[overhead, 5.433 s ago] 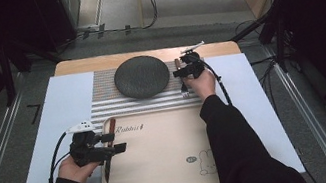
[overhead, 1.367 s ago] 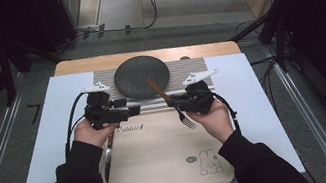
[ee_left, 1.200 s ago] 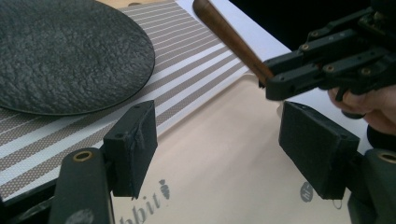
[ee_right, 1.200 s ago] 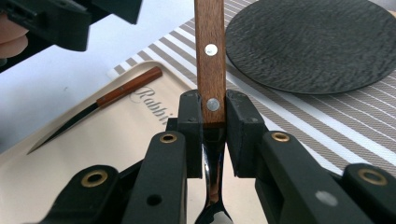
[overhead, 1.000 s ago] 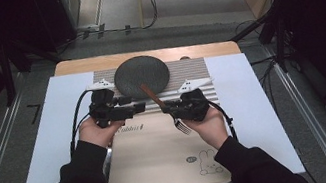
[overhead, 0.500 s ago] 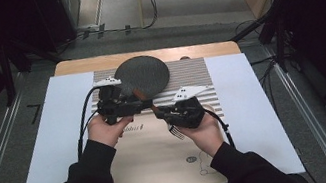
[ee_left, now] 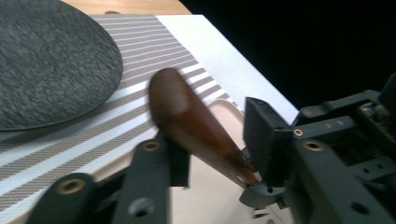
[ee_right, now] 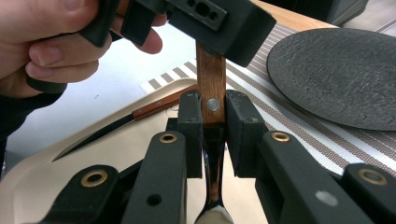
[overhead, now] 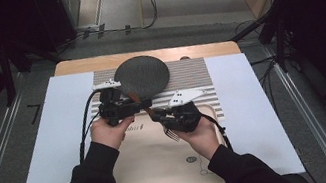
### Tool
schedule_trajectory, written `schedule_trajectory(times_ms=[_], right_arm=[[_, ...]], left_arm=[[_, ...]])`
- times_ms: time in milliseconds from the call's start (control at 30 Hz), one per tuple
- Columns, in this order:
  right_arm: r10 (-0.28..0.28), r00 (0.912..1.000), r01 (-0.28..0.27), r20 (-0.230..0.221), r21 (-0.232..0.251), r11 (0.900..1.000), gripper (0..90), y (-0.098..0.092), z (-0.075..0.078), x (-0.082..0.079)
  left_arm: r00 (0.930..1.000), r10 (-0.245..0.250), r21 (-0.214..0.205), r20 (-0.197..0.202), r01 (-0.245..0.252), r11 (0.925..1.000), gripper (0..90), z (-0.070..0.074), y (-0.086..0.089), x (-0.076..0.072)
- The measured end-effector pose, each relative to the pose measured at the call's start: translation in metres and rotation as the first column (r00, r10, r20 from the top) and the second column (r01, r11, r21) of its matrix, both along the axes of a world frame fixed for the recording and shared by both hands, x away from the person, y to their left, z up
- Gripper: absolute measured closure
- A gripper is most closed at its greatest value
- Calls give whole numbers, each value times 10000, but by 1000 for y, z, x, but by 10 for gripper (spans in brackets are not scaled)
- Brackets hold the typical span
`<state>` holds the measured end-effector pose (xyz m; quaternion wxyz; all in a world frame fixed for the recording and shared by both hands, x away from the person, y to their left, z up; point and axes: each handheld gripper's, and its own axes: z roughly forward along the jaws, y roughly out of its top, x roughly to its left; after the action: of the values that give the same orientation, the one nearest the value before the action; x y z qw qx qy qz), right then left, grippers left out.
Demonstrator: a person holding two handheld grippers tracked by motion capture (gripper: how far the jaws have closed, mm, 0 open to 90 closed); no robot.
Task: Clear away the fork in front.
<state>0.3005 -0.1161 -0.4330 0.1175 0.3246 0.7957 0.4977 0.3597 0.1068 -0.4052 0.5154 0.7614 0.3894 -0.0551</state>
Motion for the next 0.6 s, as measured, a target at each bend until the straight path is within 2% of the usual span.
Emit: schedule_trajectory(times_ms=[100, 333, 533, 600], right_arm=[[65, 9999, -65, 84, -27, 10000, 757, -1, 0, 0], [273, 9996, -274, 69, 72, 9996, 755, -1, 1, 0], [355, 9993, -356, 76, 201, 9992, 740, -1, 3, -2], [451, 9989, -454, 95, 324, 9984, 682, -2, 4, -1]], left_arm=[[9992, -162, -444, -358, 146, 9989, 716, -1, 3, 2], [9957, -682, -1081, -632, 611, 9923, 775, 0, 5, 3], [9943, -837, -1299, -655, 747, 9887, 795, 3, 7, 1], [9952, -803, -1220, -553, 731, 9898, 797, 5, 8, 1]])
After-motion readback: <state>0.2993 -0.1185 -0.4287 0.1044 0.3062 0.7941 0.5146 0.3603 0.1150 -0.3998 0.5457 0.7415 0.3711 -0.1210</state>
